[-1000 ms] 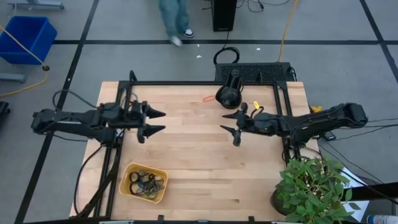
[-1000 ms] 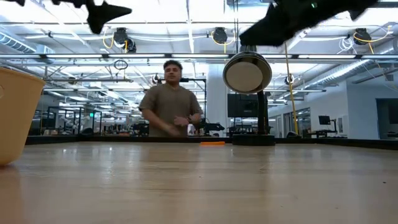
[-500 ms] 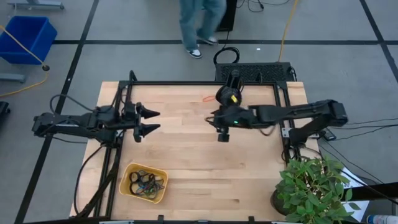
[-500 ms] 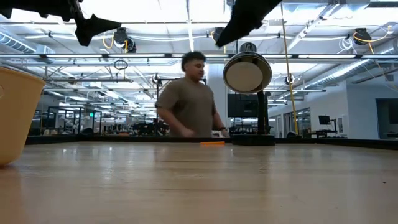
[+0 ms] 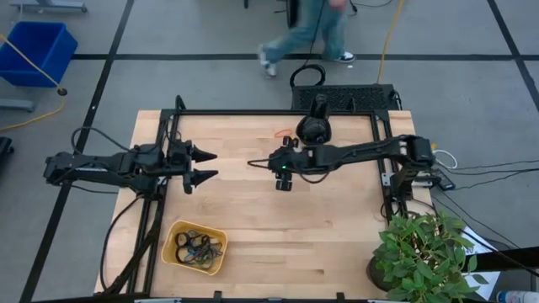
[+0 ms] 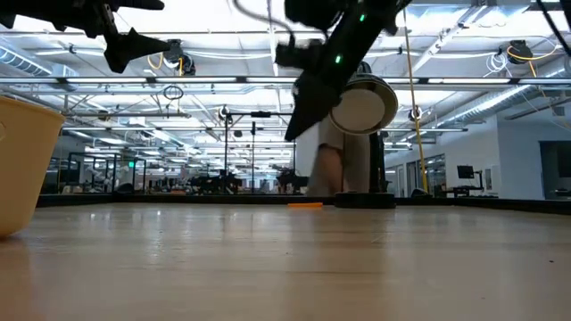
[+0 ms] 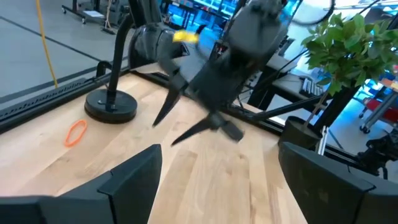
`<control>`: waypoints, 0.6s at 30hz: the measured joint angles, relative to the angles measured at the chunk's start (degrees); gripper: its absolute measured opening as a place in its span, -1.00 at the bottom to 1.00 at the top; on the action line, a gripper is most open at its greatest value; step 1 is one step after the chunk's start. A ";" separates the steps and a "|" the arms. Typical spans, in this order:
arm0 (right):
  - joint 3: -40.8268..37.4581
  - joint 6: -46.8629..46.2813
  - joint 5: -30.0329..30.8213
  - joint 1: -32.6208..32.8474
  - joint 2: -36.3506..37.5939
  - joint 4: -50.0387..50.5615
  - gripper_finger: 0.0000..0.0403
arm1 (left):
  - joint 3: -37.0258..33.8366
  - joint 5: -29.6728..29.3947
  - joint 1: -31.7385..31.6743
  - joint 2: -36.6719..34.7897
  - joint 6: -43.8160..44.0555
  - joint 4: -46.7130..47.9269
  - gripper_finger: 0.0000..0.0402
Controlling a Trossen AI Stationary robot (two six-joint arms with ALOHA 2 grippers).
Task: Pick and place rubber bands into bin
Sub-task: Put the orange rubberband into the yellow bin
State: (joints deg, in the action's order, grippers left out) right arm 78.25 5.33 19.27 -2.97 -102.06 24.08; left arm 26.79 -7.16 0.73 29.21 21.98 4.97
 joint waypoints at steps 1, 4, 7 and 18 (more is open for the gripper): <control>-0.04 -0.34 0.05 -0.10 -1.23 -0.66 -0.03 | 0.00 0.00 0.00 0.00 0.00 -0.02 0.63; -0.06 -1.65 0.65 -0.27 -4.06 -3.47 -0.03 | 0.00 0.00 0.00 0.00 -0.38 0.00 0.63; -0.06 -1.61 2.63 -0.23 -6.22 -5.90 -0.03 | 0.00 -0.03 0.00 0.00 -0.48 0.00 0.63; -0.10 -4.75 9.93 -0.38 -11.35 -6.55 -0.03 | 0.00 -0.37 0.00 0.00 -0.70 0.04 0.63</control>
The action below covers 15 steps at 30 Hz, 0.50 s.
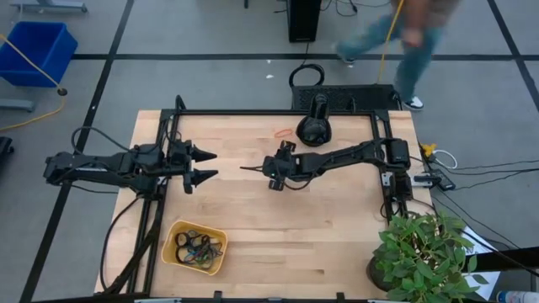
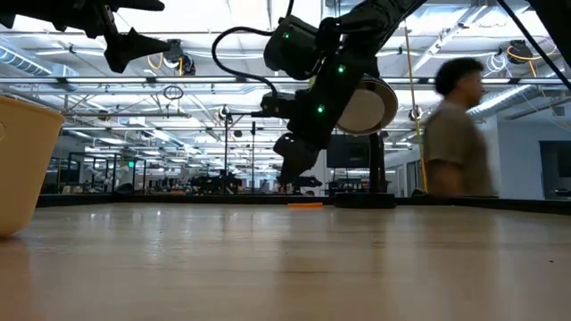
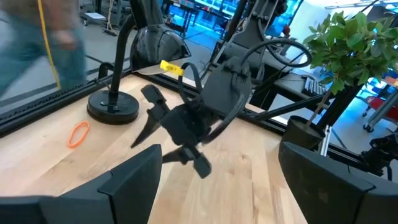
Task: Pick and place rubber bands into bin
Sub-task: Put the orange rubberband into the yellow bin
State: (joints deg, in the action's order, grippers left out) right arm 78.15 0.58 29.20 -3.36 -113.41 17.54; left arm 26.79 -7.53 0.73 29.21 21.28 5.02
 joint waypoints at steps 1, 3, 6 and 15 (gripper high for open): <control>0.00 -0.33 1.28 0.00 -0.03 0.26 -0.03 | 0.00 0.00 0.00 0.00 0.00 -0.02 0.62; 0.00 -2.18 2.95 0.00 0.02 0.47 -0.03 | 0.00 0.00 0.00 0.00 0.00 0.00 0.63; -0.02 -7.28 3.77 0.00 0.46 0.79 -0.03 | 0.00 0.00 0.00 0.00 -0.02 0.00 0.63; -0.04 -9.23 3.53 1.71 2.03 2.18 -0.03 | 0.04 -0.19 0.00 0.02 -0.11 1.97 0.63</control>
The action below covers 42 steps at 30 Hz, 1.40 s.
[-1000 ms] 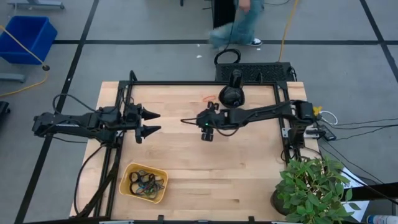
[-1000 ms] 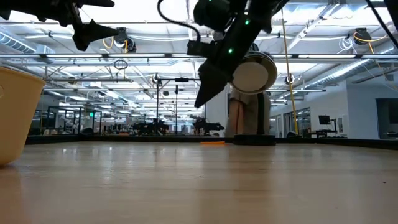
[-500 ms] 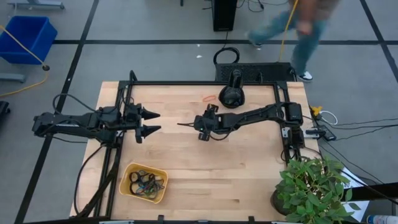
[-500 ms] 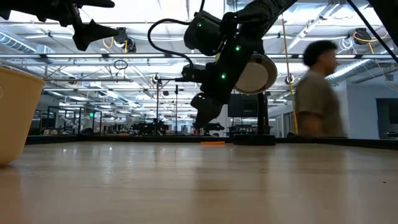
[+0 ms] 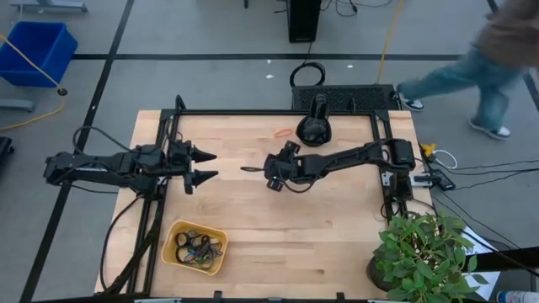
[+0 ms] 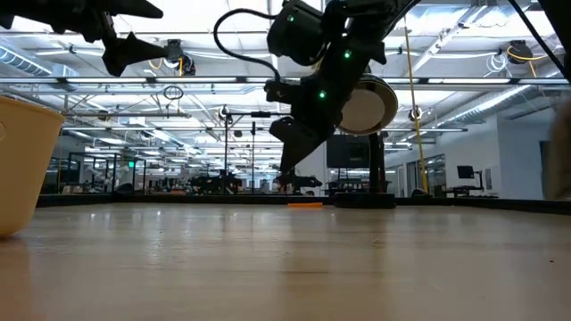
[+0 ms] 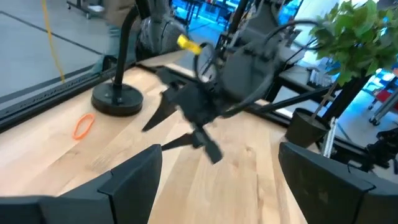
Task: Pick and place rubber bands into bin
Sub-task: Put the orange rubberband into the yellow bin
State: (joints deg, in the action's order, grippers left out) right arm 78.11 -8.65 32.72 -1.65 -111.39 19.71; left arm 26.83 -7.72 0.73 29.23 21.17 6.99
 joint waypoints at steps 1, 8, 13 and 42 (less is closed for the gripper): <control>0.00 0.22 0.07 0.19 0.08 0.11 -0.03 | 0.00 -0.37 0.00 0.00 0.00 0.51 0.62; 0.00 -0.79 0.15 0.01 0.04 1.89 -0.03 | 0.00 -5.88 0.00 0.02 1.92 4.56 0.63; -0.99 -6.77 0.20 -1.44 0.06 -4.35 -0.03 | 0.00 -5.87 0.00 0.00 1.86 5.05 0.63; -30.01 -23.17 13.75 -3.86 0.04 -53.40 -0.03 | 0.04 -5.52 -1.94 2.73 -0.54 4.56 0.62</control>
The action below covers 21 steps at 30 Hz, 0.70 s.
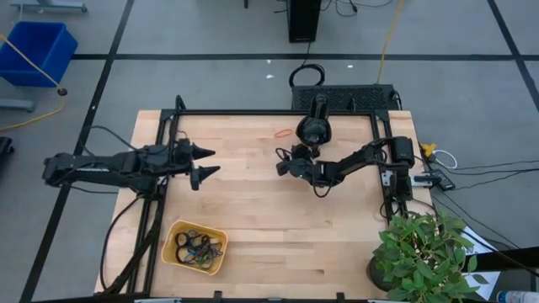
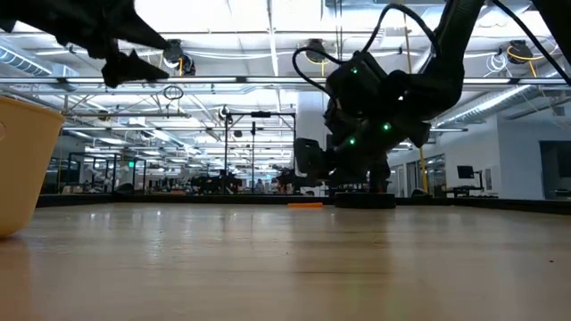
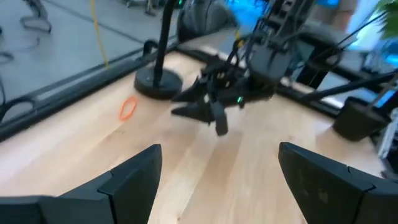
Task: Pick and place rubber bands into bin
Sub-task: Put the orange rubberband into the yellow bin
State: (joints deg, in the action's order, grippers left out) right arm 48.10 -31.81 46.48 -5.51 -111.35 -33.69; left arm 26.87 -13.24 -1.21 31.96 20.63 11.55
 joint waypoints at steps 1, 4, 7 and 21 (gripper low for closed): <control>-0.21 0.00 0.00 -0.24 0.00 -0.09 -0.03 | 0.00 0.50 -0.58 1.17 0.14 -0.08 0.63; -1.07 0.12 -0.24 -1.26 0.00 0.09 -0.03 | 0.00 1.87 -1.90 5.03 0.41 -1.73 0.63; -1.84 -0.07 -0.22 -2.32 0.00 0.00 -0.03 | 0.02 2.85 -2.71 8.20 0.25 -4.67 0.63; -2.32 2.58 -0.12 -7.23 0.00 0.06 -0.03 | 0.00 3.24 -5.13 14.28 -0.86 -8.76 0.63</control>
State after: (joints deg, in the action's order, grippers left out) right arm 45.78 -29.23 46.35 -12.74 -111.35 -33.63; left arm 26.87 -10.00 -6.34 46.24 19.77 2.79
